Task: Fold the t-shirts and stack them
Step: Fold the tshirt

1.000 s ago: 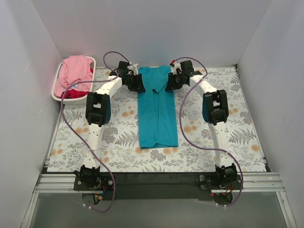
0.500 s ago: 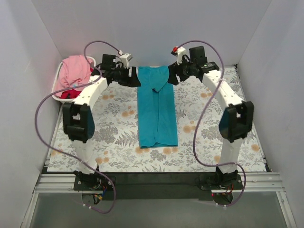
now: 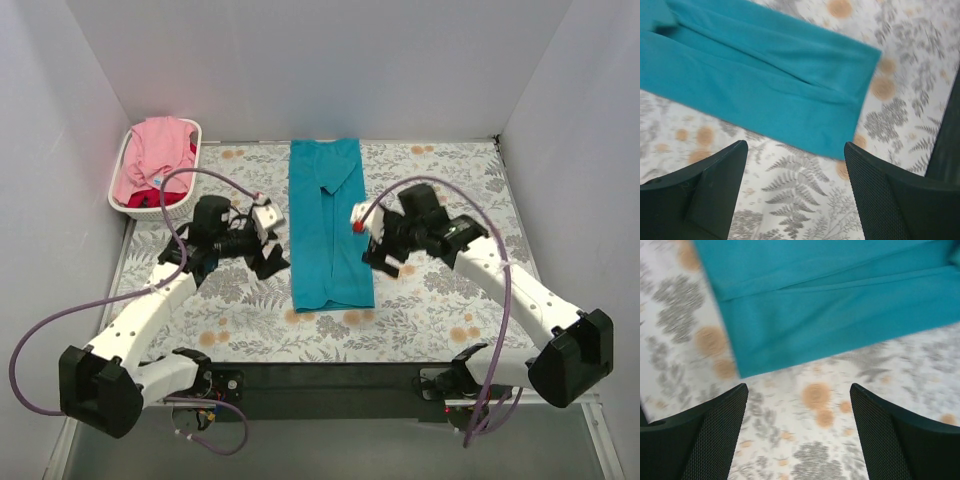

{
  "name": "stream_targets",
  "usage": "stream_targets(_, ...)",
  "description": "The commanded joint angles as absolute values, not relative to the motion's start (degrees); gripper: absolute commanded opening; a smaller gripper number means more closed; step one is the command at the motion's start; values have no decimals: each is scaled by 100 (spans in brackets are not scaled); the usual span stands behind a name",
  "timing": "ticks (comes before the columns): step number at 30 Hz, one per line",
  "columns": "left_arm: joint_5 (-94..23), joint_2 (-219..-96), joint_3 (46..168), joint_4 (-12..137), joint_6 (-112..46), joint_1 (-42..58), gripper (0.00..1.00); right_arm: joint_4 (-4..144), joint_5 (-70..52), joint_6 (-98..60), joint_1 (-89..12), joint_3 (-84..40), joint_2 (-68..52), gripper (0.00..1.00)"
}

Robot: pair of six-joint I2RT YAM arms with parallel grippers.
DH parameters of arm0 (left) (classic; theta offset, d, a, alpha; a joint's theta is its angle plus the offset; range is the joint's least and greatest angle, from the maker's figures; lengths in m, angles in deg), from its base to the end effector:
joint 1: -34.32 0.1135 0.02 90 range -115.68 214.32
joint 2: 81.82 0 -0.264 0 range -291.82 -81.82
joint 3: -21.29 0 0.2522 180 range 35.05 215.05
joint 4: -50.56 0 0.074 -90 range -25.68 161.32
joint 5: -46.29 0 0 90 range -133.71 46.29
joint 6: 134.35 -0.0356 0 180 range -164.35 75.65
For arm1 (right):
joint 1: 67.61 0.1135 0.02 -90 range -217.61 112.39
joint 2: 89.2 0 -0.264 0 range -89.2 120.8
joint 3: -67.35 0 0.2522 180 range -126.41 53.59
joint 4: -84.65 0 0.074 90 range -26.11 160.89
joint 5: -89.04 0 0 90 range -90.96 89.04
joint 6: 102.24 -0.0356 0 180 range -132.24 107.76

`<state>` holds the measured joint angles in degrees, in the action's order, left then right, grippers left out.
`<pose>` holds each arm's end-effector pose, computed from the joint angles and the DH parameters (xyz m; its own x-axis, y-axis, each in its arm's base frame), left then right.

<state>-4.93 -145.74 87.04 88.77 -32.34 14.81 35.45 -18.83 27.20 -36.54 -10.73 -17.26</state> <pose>0.2168 -0.1005 0.2983 -0.6999 0.0759 -0.7102 0.6032 0.5952 -0.5309 0.2237 0.1475 0.3178 -0.0176 -0.7165 -0.6974 -0.8992 0.3164 -0.3023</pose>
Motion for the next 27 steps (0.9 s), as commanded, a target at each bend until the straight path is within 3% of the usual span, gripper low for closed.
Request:
stream_targets(1, -662, -14037, 7860, 9289, -4153, 946, 76, 3336, -1563, 3364, -2991, -321, -2055, 88)
stream_targets(5, -864, -13894, 7128, 8904, -4259, 278, 67, 3617, -1555, 3478, -2753, 216, -1890, 67)
stream_targets(11, -1338, -14264, 6565, 8113, -4101, -522, 59, 4530, -1292, 3601, -2375, 832, -1590, 54)
stream_targets(27, -1682, -15011, 6142, 6978, -4417, -646, 47, 5674, -1247, 4049, -2155, 1869, -1362, 53)
